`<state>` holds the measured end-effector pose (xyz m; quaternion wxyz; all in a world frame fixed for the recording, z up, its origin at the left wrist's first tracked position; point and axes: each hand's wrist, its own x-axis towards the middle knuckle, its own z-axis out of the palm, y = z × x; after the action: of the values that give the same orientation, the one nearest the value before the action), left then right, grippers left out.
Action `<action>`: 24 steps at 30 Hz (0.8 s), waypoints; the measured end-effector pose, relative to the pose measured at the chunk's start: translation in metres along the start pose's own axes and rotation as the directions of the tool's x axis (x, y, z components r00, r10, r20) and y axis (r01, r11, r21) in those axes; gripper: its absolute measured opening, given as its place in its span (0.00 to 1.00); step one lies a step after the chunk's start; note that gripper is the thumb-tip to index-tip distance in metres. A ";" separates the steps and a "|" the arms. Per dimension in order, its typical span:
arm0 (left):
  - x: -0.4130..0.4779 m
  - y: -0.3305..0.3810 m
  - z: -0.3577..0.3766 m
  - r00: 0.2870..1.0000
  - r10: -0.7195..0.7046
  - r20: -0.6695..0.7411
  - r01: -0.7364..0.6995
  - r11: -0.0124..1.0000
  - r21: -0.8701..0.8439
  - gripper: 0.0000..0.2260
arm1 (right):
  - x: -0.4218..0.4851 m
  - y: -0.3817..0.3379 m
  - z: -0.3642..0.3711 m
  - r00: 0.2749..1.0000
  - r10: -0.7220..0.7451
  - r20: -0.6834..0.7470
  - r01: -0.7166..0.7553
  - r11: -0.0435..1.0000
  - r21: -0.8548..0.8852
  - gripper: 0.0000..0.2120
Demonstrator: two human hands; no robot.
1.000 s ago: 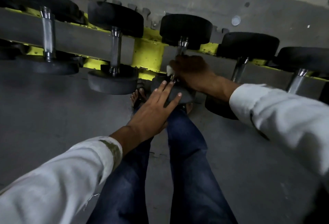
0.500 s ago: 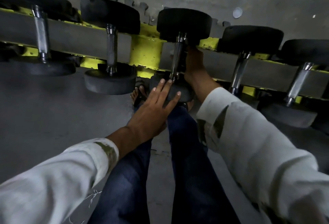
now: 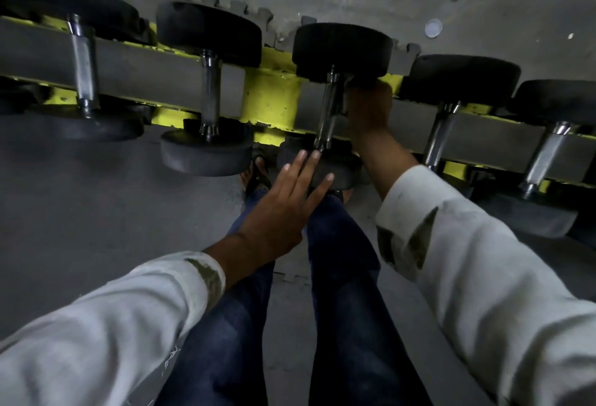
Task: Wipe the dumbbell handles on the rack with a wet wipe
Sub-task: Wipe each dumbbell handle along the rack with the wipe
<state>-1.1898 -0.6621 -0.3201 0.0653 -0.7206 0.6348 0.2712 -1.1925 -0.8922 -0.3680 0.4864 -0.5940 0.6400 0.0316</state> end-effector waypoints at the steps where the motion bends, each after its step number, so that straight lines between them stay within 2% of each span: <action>1: 0.000 0.000 0.000 1.000 0.003 0.012 -0.003 1.000 0.004 0.50 | 0.003 -0.003 0.003 0.997 -0.021 -0.075 0.016 0.997 -0.071 0.14; 3: 0.000 0.002 -0.001 0.999 0.002 0.038 -0.002 1.000 0.004 0.50 | -0.006 -0.001 0.007 0.976 -0.130 -0.173 0.088 0.968 -0.234 0.13; 5: 0.001 0.004 -0.002 0.998 -0.004 0.060 0.003 1.000 0.012 0.50 | -0.025 0.012 0.010 0.948 -0.277 -0.156 0.234 0.940 -0.247 0.11; 7: 0.001 0.006 -0.001 0.998 -0.004 0.056 0.004 1.000 0.005 0.49 | -0.032 0.016 0.005 0.930 -0.343 -0.130 0.309 0.924 -0.226 0.10; 9: 0.001 0.004 0.001 0.999 -0.003 0.035 0.003 1.000 -0.008 0.50 | -0.018 0.009 0.003 0.940 -0.298 -0.165 0.270 0.947 -0.176 0.15; 11: 0.001 0.002 0.003 1.000 0.009 0.011 -0.009 0.999 -0.032 0.51 | -0.002 -0.001 0.006 0.978 -0.136 -0.156 0.129 0.990 -0.050 0.16; 13: 0.001 0.001 0.004 1.000 0.018 -0.002 -0.019 0.998 -0.063 0.52 | 0.000 0.006 0.014 1.000 -0.015 -0.016 0.015 0.999 0.029 0.15; 16: 0.000 0.001 0.001 1.000 0.021 0.003 -0.020 0.997 -0.077 0.51 | -0.002 0.024 0.016 0.977 0.150 0.152 -0.152 0.988 0.003 0.17; 18: -0.001 -0.001 -0.003 0.999 0.037 -0.038 -0.042 0.989 -0.143 0.45 | 0.002 0.027 0.007 0.972 0.153 0.181 -0.160 0.987 0.023 0.17; 19: -0.002 -0.003 -0.006 0.997 0.031 -0.075 -0.045 0.981 -0.190 0.41 | 0.005 0.025 0.003 0.975 0.123 0.183 -0.122 0.992 -0.020 0.17; 22: 0.008 -0.010 -0.016 0.990 -0.075 -0.118 0.032 0.944 -0.329 0.37 | -0.004 0.033 -0.002 0.983 0.018 0.184 -0.009 0.999 -0.047 0.13; 24: 0.020 -0.014 -0.020 0.986 -0.137 -0.097 0.090 0.919 -0.383 0.36 | -0.020 0.054 -0.001 0.981 -0.049 0.189 0.100 0.958 -0.269 0.13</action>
<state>-1.1696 -0.6858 -0.3166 -0.0974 -0.7705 0.5307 0.3395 -1.2391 -0.8627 -0.3831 0.4552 -0.6745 0.5599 0.1560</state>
